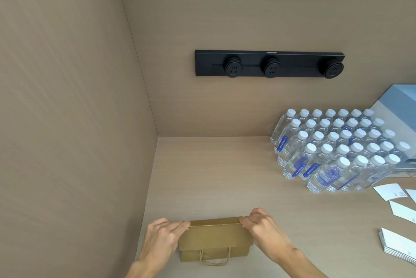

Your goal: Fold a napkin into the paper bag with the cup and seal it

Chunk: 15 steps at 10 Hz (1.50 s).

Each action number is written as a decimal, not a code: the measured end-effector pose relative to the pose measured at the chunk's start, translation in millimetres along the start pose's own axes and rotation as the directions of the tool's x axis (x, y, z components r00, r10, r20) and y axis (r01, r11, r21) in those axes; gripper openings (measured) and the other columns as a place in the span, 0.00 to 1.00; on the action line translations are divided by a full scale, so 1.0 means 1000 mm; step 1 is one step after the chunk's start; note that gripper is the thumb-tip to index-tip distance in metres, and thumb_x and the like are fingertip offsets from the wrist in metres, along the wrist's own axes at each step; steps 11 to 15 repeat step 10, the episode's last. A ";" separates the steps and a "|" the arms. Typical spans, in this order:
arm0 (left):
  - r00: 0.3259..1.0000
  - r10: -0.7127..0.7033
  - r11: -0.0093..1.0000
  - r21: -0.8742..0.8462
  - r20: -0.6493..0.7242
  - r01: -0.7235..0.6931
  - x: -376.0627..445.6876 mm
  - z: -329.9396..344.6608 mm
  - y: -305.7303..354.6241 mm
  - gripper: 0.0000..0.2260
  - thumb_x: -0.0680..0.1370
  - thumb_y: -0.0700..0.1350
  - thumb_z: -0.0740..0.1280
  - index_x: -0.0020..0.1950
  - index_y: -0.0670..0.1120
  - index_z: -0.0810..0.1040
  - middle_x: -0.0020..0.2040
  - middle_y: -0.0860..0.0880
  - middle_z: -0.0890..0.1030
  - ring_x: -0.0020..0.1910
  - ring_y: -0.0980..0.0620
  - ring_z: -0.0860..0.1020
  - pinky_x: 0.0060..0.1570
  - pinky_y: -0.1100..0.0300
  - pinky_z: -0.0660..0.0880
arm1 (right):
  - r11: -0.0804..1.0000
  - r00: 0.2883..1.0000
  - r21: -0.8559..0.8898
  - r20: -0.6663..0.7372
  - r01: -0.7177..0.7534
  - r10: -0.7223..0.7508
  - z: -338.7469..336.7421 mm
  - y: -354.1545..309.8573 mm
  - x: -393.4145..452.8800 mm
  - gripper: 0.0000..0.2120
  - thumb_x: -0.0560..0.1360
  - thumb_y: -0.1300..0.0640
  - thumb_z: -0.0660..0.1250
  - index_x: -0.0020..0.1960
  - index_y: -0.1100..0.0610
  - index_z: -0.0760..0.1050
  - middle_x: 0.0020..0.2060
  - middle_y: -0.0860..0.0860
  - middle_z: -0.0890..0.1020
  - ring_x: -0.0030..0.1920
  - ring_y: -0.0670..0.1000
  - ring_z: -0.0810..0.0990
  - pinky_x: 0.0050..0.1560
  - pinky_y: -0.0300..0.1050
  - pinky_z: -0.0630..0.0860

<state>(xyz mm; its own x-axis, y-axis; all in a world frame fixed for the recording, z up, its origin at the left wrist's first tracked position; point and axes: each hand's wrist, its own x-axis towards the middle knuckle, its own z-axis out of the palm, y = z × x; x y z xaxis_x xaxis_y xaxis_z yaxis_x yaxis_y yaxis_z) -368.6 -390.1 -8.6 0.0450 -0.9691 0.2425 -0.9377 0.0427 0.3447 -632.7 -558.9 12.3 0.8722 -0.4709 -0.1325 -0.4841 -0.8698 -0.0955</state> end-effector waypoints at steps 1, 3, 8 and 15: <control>1.000 0.006 1.000 0.031 -0.017 -0.005 0.000 0.003 -0.001 0.23 0.56 0.29 0.72 0.44 0.50 0.88 0.39 0.59 0.87 0.29 0.58 0.81 0.35 0.68 0.69 | 0.999 0.997 0.032 0.071 -0.019 0.017 0.003 0.007 -0.002 0.33 0.57 0.74 0.60 0.61 0.59 0.77 0.44 0.52 0.84 0.51 0.58 0.82 0.73 0.40 0.63; 0.977 0.077 0.982 0.186 -0.197 -0.040 -0.003 0.010 0.000 0.24 0.68 0.30 0.54 0.41 0.48 0.88 0.36 0.55 0.86 0.32 0.54 0.83 0.42 0.66 0.70 | 0.995 0.999 0.089 0.016 0.046 -0.048 0.003 0.010 -0.005 0.41 0.57 0.72 0.64 0.70 0.59 0.74 0.60 0.53 0.83 0.66 0.52 0.77 0.72 0.34 0.59; 0.950 -0.125 0.982 0.101 -0.287 0.160 0.001 0.024 0.013 0.22 0.84 0.55 0.54 0.51 0.47 0.85 0.52 0.51 0.86 0.55 0.52 0.75 0.52 0.59 0.69 | 0.989 0.958 0.149 -0.280 -0.017 0.059 -0.009 -0.015 -0.008 0.16 0.80 0.52 0.60 0.62 0.55 0.80 0.59 0.47 0.83 0.56 0.51 0.82 0.58 0.41 0.68; 0.950 -0.307 0.951 -0.004 -0.062 0.308 0.015 0.026 0.026 0.24 0.83 0.59 0.49 0.73 0.51 0.71 0.76 0.54 0.70 0.71 0.54 0.69 0.65 0.56 0.64 | 0.976 0.956 0.147 -0.221 -0.163 0.193 0.003 -0.026 0.005 0.28 0.83 0.41 0.51 0.79 0.52 0.61 0.79 0.50 0.60 0.75 0.50 0.61 0.69 0.52 0.58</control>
